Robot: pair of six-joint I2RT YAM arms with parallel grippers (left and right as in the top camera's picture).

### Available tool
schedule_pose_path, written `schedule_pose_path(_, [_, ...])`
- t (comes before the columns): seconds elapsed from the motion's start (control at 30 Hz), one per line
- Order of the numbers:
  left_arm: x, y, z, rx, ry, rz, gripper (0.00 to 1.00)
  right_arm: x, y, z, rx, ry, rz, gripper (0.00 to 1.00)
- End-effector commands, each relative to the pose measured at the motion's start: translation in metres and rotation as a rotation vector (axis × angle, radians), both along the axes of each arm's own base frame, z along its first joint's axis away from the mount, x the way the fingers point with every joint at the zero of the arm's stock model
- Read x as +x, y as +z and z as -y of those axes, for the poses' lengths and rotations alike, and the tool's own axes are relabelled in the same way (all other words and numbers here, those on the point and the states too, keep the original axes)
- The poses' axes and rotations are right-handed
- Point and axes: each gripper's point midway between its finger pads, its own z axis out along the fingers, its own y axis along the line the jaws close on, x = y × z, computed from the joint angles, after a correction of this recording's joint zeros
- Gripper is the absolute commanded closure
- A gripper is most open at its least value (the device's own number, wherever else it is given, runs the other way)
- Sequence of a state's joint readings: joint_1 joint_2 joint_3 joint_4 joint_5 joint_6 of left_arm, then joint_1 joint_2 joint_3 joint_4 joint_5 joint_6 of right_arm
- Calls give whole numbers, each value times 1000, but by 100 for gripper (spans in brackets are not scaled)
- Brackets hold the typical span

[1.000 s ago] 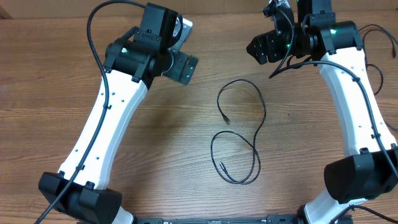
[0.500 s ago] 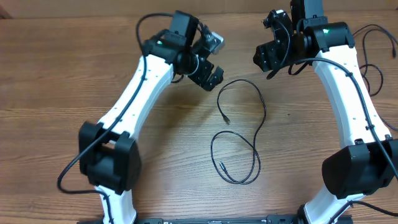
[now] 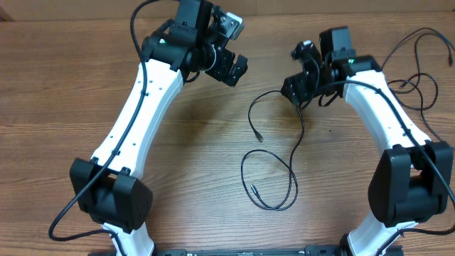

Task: Untangle cables
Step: 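Grasp the center black cable with the right gripper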

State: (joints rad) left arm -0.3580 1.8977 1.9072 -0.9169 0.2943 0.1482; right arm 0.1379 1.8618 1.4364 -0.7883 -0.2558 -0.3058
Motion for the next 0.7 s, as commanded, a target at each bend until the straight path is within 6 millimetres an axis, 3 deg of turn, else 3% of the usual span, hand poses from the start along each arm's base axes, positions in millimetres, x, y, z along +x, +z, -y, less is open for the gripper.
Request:
schedule_pose_path(0.0, [-1,17,-2,-10,20,28,0,-18,-30,1,9,8,-47,22])
schedule_pose_path(0.17, [-2,16,-3,-2,11,28,4,-37,-71,-1,29,17,-55,15])
schedule_pose_path(0.23, [-2,16,-3,-2,11,27,4,-41,-78,-6,60,29,-48,18])
schedule_pose_path(0.33, [-2,15,-3,-1,11,25,9,-41,-79,-11,95,32,-44,42])
schedule_pose_path(0.4, [-3,15,-3,1,12,21,12,-37,-76,-11,106,-1,-37,79])
schedule_pose_path(0.43, [-4,14,-3,1,12,19,15,-34,-75,-11,115,-20,-36,96])
schedule_pose_path(0.57, [-4,11,-8,27,28,11,18,-18,-53,-14,155,-83,-6,96])
schedule_pose_path(0.67, [-3,7,-16,66,57,11,17,1,-1,-15,171,-99,48,96])
